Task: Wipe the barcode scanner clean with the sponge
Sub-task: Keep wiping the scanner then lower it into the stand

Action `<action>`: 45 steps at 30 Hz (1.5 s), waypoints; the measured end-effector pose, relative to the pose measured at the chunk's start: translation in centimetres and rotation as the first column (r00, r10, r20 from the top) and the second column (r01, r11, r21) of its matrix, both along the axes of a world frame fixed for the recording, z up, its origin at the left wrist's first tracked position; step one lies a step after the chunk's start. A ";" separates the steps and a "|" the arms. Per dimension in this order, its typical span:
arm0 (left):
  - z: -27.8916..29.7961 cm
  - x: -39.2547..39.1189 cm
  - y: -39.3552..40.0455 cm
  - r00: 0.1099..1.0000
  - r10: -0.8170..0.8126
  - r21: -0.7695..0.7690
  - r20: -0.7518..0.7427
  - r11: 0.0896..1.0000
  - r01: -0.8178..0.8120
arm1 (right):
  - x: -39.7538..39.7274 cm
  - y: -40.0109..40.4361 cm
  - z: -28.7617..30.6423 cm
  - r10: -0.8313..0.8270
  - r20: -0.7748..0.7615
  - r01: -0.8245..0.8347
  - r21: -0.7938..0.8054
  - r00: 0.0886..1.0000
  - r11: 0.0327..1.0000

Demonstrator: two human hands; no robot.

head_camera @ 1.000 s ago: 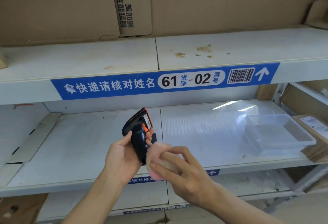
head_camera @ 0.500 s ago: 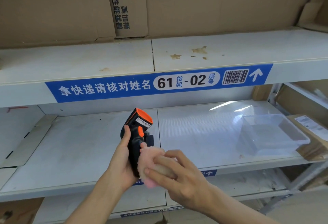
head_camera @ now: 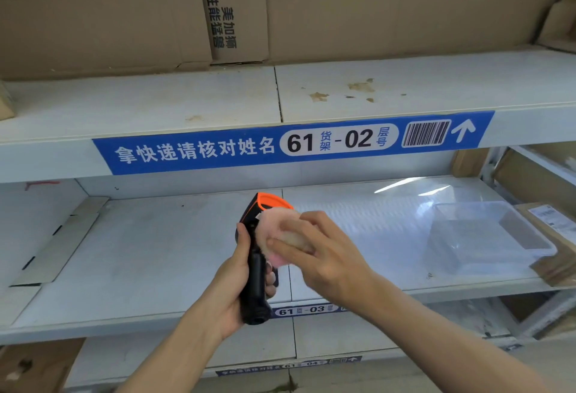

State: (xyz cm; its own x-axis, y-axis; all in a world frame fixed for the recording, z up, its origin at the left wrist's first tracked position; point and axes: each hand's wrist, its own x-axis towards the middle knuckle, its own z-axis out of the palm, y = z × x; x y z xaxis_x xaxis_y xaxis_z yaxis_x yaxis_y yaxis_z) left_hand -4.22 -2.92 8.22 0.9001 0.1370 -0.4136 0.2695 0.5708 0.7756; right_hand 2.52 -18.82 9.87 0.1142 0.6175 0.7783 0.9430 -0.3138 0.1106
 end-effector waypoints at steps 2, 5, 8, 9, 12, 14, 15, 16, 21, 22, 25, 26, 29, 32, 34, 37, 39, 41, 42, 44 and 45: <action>-0.2 -0.1 0.6 1.000 0.004 0.014 -0.017 1.000 -0.003 | 0.5 -0.2 0.4 -0.047 -0.054 0.047 -0.002 0.997 0.999; -0.8 -0.2 1.2 0.999 -0.014 0.035 -0.034 0.999 0.015 | 0.6 -0.2 1.1 -0.061 -0.136 0.070 0.063 0.989 0.996; -1.2 -0.2 1.1 0.997 -0.067 0.078 -0.040 0.995 0.070 | 0.3 0.4 2.5 0.043 -0.221 -0.015 0.128 0.974 0.992; -1.3 -0.2 1.0 0.996 -0.085 0.100 -0.037 0.991 0.089 | 0.3 0.6 3.0 0.078 -0.253 -0.052 0.105 0.964 0.993; -1.7 -0.5 1.3 0.985 -0.174 0.140 0.007 0.975 0.171 | 0.5 0.9 4.0 0.104 -0.408 -0.119 -0.012 0.907 0.993; -2.0 -0.9 1.6 0.975 -0.222 0.173 0.023 0.961 0.214 | 1.1 0.5 4.4 0.080 -0.498 -0.138 -0.080 0.864 0.987; -2.2 -1.1 1.8 0.976 -0.217 0.170 0.023 0.963 0.210 | 1.5 0.3 4.5 0.048 -0.515 -0.137 -0.135 0.856 0.981; -2.4 -1.1 2.0 0.979 -0.201 0.149 0.020 0.969 0.196 | 1.8 0.0 4.6 -0.002 -0.509 -0.119 -0.204 0.861 0.972; -2.3 -1.0 2.1 0.983 -0.181 0.145 0.010 0.973 0.178 | 2.3 -0.5 4.1 -0.094 -0.405 -0.029 -0.286 0.909 0.958; -2.1 -1.0 2.0 0.985 -0.174 0.143 0.006 0.975 0.171 | 2.1 -0.3 4.1 -0.056 -0.406 -0.040 -0.225 0.912 0.974; -1.7 -0.8 1.7 0.993 -0.113 0.178 -0.041 0.977 0.118 | 1.8 0.8 4.4 0.016 -0.396 -0.069 -0.119 0.918 0.991; -1.7 -0.7 1.6 0.994 -0.092 0.213 -0.053 0.972 0.101 | 1.8 1.1 4.5 0.010 -0.383 -0.069 -0.142 0.924 0.987; -1.6 -0.7 1.4 0.991 -0.110 0.369 -0.069 0.921 0.128 | 2.0 1.5 4.7 -0.041 -0.351 -0.055 -0.260 0.936 0.964; -2.2 -0.8 1.2 0.991 -0.087 0.465 -0.102 0.877 0.125 | 2.2 1.4 4.4 -0.095 -0.332 -0.031 -0.356 0.939 0.934; -2.5 -1.0 1.2 0.992 -0.050 0.507 -0.117 0.856 0.103 | 2.4 1.2 4.1 -0.115 -0.329 -0.027 -0.398 0.937 0.917; -2.9 -1.1 1.0 0.992 -0.003 0.617 -0.127 0.783 0.082 | 2.8 0.9 3.9 -0.166 -0.299 0.003 -0.479 0.940 0.878; -3.1 -1.0 1.1 0.992 0.049 0.705 -0.119 0.707 0.050 | 3.2 0.5 3.9 -0.196 -0.251 0.034 -0.532 0.948 0.846; -3.0 -0.9 1.2 0.989 0.106 0.803 -0.106 0.596 0.022 | 3.2 0.1 3.9 -0.209 -0.220 0.056 -0.550 0.953 0.833; -2.9 -0.7 1.3 0.988 0.124 0.840 -0.093 0.543 0.011 | 3.1 0.0 3.7 -0.205 -0.212 0.064 -0.531 0.955 0.845; -2.8 -0.5 1.3 0.989 0.131 0.876 -0.065 0.483 -0.006 | 2.8 0.0 3.4 -0.167 -0.227 0.049 -0.448 0.959 0.893; -2.7 -0.4 1.2 0.991 0.122 0.882 -0.058 0.472 -0.006 | 2.7 0.3 3.2 -0.138 -0.248 0.028 -0.402 0.959 0.915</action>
